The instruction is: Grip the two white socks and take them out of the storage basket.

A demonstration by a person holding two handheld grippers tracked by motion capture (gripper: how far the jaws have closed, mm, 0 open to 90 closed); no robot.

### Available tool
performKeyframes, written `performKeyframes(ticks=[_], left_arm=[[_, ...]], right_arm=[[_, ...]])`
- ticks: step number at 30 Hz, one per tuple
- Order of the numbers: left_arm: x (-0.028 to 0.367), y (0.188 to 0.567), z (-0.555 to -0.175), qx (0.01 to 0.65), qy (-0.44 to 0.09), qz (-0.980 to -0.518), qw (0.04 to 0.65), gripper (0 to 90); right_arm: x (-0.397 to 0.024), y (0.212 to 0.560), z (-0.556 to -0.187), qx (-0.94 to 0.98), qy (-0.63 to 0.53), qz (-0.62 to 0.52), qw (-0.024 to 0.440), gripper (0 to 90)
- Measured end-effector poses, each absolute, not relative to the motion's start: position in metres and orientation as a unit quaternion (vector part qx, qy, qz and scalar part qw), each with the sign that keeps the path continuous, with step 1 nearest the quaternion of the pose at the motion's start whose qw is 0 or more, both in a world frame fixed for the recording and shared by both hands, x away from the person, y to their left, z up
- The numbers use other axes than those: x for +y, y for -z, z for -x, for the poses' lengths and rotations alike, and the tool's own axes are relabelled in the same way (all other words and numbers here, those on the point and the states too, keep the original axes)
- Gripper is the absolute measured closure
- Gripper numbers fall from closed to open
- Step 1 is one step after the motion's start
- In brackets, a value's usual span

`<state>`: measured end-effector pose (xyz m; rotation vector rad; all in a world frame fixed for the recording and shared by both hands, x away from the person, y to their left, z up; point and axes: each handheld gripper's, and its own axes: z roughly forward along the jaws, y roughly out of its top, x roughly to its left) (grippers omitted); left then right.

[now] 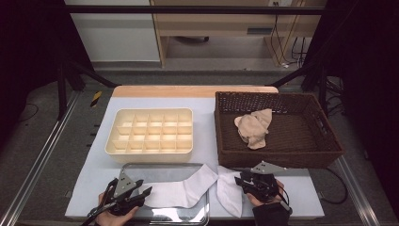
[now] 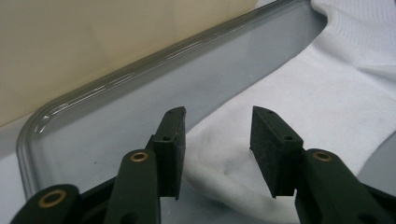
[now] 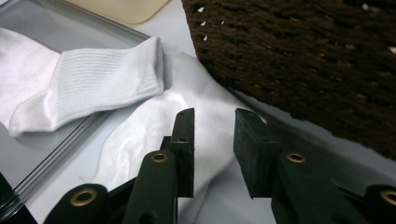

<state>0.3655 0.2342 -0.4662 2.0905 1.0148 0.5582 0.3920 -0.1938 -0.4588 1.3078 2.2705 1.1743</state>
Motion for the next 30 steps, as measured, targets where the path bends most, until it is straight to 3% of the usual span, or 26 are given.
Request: performKeyframes(ticks=[10, 17, 30], left_arm=[[0.236, 0.467, -0.368, 0.403, -0.208, -0.81, 0.372, 48.8], [0.236, 0.468, -0.368, 0.402, -0.204, -0.811, 0.372, 47.2], [0.23, 0.476, -0.37, 0.393, -0.208, -0.822, 0.357, 49.9]], right_arm=[[-0.195, 0.462, -0.375, 0.784, -0.407, -0.454, 0.114, 69.5], [-0.196, 0.465, -0.378, 0.791, -0.403, -0.45, 0.093, 87.2], [-0.188, 0.444, -0.378, 0.781, -0.458, -0.411, 0.11, 88.5]])
